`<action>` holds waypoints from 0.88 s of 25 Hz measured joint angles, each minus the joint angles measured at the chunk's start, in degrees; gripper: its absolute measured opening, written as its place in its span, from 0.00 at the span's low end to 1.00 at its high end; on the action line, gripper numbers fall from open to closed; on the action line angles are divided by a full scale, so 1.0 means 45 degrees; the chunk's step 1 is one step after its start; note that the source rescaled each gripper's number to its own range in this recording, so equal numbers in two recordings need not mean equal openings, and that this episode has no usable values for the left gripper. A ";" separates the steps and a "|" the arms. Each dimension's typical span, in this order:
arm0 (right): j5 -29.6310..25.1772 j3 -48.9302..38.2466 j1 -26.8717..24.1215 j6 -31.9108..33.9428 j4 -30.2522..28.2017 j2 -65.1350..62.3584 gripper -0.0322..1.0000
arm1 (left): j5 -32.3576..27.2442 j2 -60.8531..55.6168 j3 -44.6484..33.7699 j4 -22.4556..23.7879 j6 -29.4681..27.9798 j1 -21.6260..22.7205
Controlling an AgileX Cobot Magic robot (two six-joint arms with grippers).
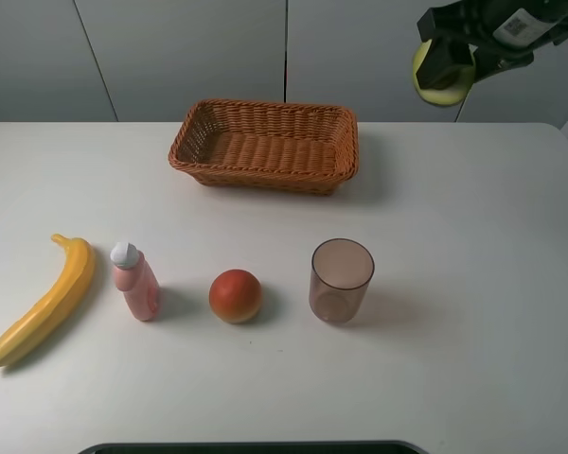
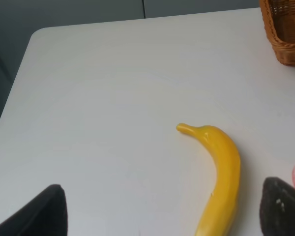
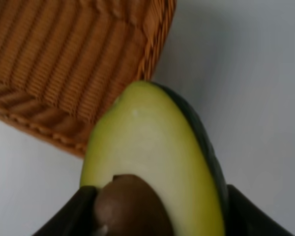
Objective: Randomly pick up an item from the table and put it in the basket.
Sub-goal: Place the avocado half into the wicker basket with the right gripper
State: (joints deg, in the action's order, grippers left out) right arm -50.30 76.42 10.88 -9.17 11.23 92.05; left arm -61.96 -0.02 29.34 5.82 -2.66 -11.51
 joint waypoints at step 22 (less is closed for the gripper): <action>0.1301 0.4664 0.2257 -0.0494 0.0726 0.8197 0.04 | 0.0000 0.0000 0.0000 0.0000 0.0000 0.0000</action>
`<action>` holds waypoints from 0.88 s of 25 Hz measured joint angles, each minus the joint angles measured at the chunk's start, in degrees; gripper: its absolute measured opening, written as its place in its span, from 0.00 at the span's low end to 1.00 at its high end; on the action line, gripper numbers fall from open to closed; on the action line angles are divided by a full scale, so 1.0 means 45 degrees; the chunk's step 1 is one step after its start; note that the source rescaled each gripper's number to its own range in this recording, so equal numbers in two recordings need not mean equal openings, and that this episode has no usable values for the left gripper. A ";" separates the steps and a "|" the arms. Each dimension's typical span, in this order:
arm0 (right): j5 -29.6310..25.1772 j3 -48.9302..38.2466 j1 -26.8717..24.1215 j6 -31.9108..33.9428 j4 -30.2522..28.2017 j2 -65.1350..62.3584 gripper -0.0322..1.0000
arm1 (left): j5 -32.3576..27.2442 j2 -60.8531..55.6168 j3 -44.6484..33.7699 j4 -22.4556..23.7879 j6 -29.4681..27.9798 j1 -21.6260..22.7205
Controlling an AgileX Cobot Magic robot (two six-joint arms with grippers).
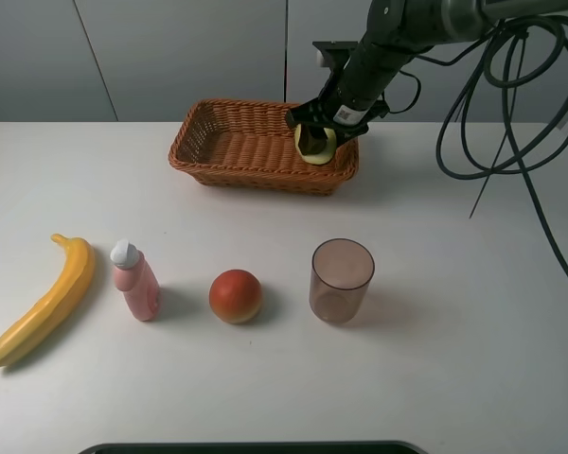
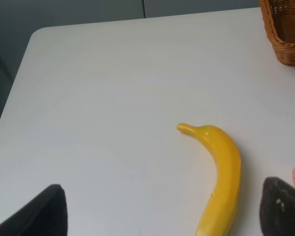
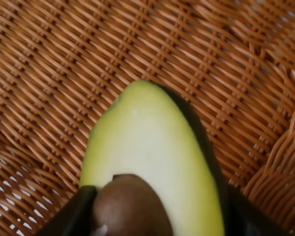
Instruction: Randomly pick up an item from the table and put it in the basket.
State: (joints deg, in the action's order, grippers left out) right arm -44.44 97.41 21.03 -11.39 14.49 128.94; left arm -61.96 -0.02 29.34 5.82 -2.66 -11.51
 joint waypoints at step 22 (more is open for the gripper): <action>-0.0769 0.0000 0.0000 -0.1479 -0.0269 -0.1699 1.00 | 0.0000 0.0000 0.0000 0.0000 0.0000 0.0000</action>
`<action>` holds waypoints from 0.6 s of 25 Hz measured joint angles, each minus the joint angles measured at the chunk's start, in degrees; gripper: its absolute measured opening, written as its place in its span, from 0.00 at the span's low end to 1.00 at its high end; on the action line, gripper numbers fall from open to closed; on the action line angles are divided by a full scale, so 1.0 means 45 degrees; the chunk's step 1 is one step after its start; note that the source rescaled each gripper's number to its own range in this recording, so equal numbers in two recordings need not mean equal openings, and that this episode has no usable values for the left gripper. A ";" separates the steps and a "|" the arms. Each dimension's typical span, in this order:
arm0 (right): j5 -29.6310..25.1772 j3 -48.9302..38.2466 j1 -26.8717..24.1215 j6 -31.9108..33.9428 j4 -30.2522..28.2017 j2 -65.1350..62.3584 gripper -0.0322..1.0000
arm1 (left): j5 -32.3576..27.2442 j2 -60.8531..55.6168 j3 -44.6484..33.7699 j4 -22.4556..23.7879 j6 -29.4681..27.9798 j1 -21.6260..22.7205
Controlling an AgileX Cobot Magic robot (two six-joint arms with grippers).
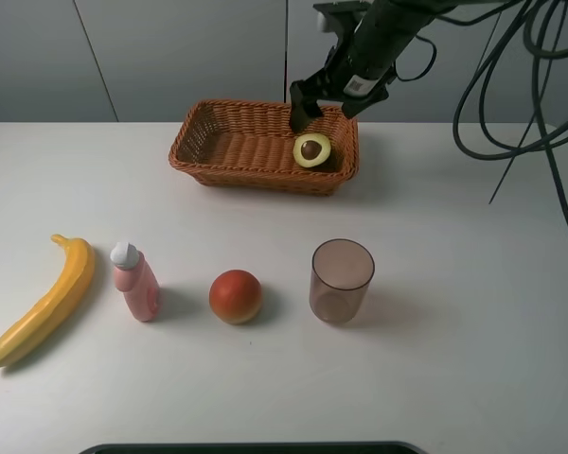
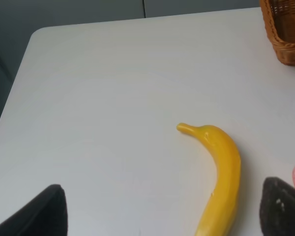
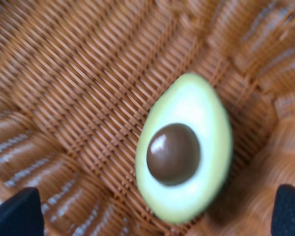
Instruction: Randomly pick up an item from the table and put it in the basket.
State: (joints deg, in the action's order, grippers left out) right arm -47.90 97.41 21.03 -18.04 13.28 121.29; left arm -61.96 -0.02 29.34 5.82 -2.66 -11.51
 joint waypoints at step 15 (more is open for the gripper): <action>-0.4773 -0.0254 -0.3216 0.1420 -0.3734 -0.7718 1.00 | 0.0000 0.0000 0.0000 0.0000 0.0000 0.0000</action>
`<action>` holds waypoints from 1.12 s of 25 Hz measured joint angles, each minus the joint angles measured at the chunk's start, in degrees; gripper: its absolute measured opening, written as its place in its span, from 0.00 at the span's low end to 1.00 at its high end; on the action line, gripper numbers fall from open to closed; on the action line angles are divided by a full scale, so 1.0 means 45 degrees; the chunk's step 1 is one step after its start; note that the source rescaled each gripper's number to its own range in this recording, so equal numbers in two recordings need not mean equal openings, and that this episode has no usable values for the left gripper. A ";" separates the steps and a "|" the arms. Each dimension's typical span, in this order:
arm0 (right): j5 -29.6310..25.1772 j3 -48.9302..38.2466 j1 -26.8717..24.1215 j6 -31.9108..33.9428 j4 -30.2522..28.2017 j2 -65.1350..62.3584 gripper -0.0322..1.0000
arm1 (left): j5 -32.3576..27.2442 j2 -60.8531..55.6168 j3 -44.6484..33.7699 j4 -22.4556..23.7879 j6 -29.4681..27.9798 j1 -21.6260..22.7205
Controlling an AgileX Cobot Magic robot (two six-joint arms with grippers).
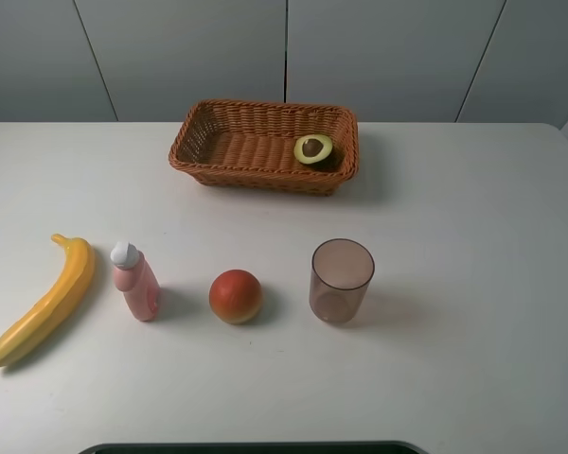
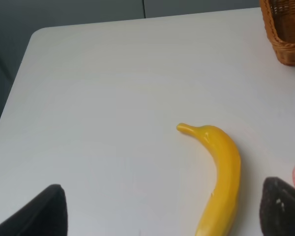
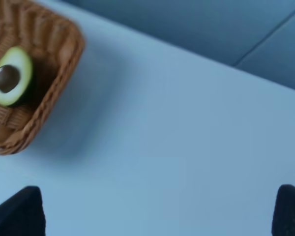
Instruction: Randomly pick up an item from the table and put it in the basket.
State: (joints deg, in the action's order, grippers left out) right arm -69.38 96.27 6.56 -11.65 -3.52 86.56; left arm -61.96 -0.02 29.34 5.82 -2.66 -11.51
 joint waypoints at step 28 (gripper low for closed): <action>-0.0268 -1.2316 -0.2305 0.0082 0.1314 -1.9211 1.00 | 0.0000 0.0000 0.0000 0.0000 0.0000 0.0000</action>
State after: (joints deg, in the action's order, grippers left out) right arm -70.59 40.84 -3.81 -11.28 2.39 0.11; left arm -61.96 -0.02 29.34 5.82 -2.66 -11.51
